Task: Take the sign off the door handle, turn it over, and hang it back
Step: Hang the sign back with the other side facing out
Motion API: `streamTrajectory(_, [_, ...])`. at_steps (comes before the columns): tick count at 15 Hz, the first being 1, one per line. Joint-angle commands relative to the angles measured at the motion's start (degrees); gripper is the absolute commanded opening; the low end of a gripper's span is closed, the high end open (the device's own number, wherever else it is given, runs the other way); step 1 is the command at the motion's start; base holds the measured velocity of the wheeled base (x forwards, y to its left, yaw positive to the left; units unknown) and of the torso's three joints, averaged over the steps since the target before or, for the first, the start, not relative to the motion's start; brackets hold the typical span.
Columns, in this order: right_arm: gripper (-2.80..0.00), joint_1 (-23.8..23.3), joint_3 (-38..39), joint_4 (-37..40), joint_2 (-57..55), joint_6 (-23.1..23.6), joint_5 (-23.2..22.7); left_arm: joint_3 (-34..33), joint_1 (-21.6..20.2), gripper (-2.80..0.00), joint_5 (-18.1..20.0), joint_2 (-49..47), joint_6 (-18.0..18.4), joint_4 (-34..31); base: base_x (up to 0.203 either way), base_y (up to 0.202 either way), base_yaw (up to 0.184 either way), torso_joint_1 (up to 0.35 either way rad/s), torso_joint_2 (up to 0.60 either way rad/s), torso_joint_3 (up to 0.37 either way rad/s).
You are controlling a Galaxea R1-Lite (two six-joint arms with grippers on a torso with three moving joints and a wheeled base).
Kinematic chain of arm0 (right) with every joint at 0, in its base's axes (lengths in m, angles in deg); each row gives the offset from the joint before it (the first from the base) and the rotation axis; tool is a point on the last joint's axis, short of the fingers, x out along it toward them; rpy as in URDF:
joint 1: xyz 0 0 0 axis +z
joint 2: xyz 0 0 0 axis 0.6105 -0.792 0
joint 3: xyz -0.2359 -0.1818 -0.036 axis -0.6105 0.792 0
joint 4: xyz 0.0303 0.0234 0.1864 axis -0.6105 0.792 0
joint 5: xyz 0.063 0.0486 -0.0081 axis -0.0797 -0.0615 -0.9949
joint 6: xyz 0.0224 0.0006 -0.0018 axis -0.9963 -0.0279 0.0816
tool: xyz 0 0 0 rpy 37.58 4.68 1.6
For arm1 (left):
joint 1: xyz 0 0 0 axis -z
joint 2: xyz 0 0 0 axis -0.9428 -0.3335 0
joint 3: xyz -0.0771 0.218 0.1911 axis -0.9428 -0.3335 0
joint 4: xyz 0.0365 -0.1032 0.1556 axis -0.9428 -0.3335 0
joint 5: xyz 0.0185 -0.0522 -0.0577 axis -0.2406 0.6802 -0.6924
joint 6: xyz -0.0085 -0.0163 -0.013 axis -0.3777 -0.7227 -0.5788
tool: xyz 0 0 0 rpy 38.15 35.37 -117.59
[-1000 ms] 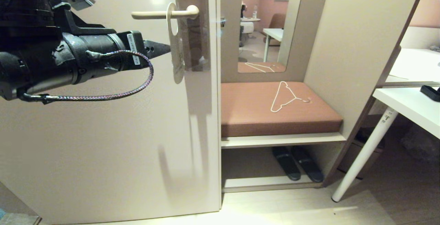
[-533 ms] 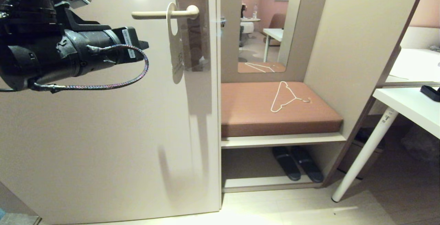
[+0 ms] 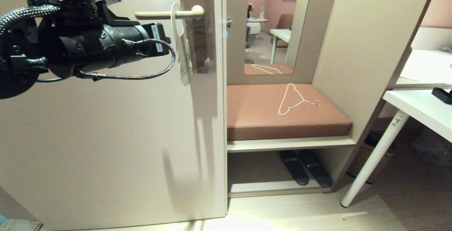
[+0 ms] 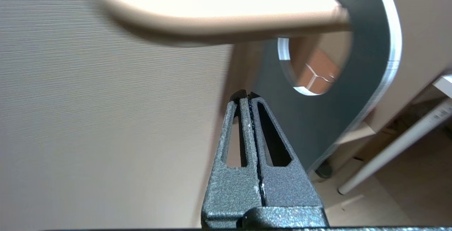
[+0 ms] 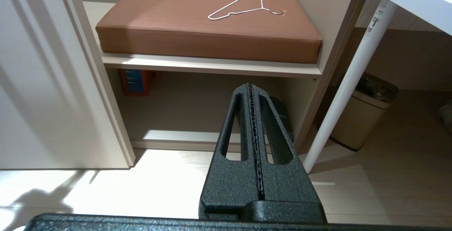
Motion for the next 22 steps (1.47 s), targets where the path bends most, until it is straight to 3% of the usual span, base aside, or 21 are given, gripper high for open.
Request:
streamTrajectory(1, [-2.8,0.04,0.0,0.02,-0.09,0.03,-0.02,0.64,1.68,-2.8,-0.09,-1.48,-0.11,0.11,0.0,0.0,0.0,0.0,0.0,0.0])
streamTrajectory(5, [-2.8,0.04,0.0,0.02,-0.09,-0.23,-0.02,2.41,5.01,-2.8,-0.28,-3.19,-0.2,0.21,0.0,0.0,0.0,0.0,0.0,0.0])
streamTrajectory(12, [-2.8,0.04,0.0,0.02,-0.09,-0.41,0.07,3.92,5.28,-2.8,-0.98,-8.56,-0.03,7.93,0.0,0.0,0.0,0.0,0.0,0.0])
streamTrajectory(22, [-2.8,-0.03,0.0,0.02,-0.09,-0.23,-0.02,3.98,6.33,-2.8,-1.07,-7.42,-0.04,7.98,0.0,0.0,0.0,0.0,0.0,0.0])
